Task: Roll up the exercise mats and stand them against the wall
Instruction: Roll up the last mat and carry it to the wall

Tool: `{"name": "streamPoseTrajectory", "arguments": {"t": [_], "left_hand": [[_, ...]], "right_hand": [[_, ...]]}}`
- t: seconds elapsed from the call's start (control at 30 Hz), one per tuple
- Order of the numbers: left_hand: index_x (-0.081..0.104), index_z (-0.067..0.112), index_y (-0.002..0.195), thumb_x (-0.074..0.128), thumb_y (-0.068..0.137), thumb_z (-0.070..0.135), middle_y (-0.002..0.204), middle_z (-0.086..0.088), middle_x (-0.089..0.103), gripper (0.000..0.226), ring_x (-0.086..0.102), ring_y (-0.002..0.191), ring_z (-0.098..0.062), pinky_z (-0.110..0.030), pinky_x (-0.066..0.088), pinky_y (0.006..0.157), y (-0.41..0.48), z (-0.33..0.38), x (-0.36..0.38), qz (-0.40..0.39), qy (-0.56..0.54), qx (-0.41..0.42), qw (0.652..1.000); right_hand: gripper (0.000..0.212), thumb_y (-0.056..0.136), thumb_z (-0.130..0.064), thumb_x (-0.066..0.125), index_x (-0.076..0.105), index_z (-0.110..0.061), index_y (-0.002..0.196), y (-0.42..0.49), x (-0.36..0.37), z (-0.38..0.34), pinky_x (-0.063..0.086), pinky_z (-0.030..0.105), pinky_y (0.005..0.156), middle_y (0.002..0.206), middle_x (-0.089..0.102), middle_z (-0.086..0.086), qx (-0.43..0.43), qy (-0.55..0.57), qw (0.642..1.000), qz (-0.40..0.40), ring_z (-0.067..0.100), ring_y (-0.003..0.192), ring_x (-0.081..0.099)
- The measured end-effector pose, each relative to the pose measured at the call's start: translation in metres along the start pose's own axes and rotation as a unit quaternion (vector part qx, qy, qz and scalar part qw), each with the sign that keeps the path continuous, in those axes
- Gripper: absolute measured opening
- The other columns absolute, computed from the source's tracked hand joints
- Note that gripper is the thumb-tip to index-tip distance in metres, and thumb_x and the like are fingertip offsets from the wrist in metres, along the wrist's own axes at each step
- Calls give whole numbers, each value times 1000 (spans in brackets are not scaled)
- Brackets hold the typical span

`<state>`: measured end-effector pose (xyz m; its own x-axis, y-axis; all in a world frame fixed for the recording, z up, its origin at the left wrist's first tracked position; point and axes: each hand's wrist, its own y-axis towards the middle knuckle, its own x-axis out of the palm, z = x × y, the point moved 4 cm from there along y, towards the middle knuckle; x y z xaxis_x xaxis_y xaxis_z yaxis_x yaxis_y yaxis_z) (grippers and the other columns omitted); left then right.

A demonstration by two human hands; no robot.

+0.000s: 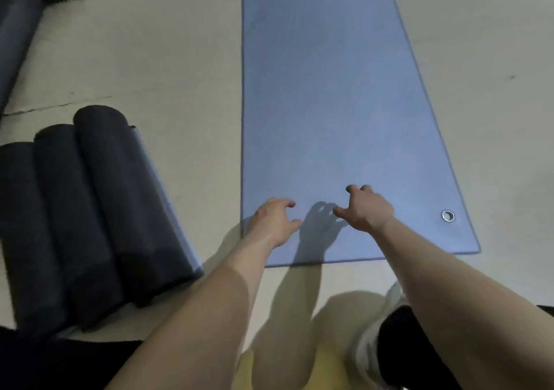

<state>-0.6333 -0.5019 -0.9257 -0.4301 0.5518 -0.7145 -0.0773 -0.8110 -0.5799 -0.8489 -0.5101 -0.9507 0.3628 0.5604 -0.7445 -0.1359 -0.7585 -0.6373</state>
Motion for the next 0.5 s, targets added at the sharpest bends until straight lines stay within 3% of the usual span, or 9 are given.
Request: {"name": "streamPoseTrajectory", "arguments": {"t": [0.07, 0.13, 0.2, 0.27, 0.37, 0.5], "left_hand": [[49, 30, 145, 71, 89, 37, 151, 3, 45, 61, 46, 135, -24, -34, 40, 108, 6, 17, 44, -57, 63, 43, 995], [43, 30, 149, 72, 87, 35, 155, 3, 39, 69, 38, 138, -26, -34, 36, 107, 12, 19, 80, -77, 143, 74, 984], [34, 30, 152, 76, 84, 37, 160, 2, 26, 81, 27, 143, -30, -39, 33, 111, 18, 9, 109, -82, 216, 86, 969], [26, 28, 153, 79, 79, 40, 162, -2, 16, 92, 17, 147, -34, -44, 31, 114, 24, -10, 131, -93, 268, 83, 955], [26, 28, 148, 84, 72, 43, 156, -2, 20, 96, 25, 141, -30, -41, 38, 109, 28, -38, 143, -81, 307, 79, 945], [39, 29, 139, 74, 81, 24, 141, -1, 33, 68, 40, 126, -28, -35, 49, 85, 37, -43, 132, -25, 326, 115, 938]], "right_hand": [[58, 97, -46, 61, 46, -21, 147, 1, 15, 50, 45, 43, 85, 143, 45, 12, 30, -22, 999, -19, 38, 127, 51], [57, 95, -39, 63, 45, -26, 148, 3, 38, 82, 48, 42, 91, 143, 44, 9, 32, -47, 997, -43, 36, 129, 48], [68, 91, -37, 70, 38, -32, 151, 5, 66, 95, 51, 44, 96, 148, 38, 5, 4, -85, 993, -78, 33, 132, 44], [88, 79, -40, 82, 30, -31, 149, 7, 94, 98, 52, 42, 87, 149, 30, 5, -19, -140, 985, -94, 34, 131, 39], [100, 70, -35, 90, 23, -27, 144, 10, 116, 98, 46, 39, 72, 145, 26, 9, -17, -221, 974, -53, 35, 123, 38], [79, 85, -22, 78, 29, -25, 147, 19, 102, 96, 48, 39, 75, 141, 35, 10, -59, -277, 959, -15, 33, 117, 48]]}}
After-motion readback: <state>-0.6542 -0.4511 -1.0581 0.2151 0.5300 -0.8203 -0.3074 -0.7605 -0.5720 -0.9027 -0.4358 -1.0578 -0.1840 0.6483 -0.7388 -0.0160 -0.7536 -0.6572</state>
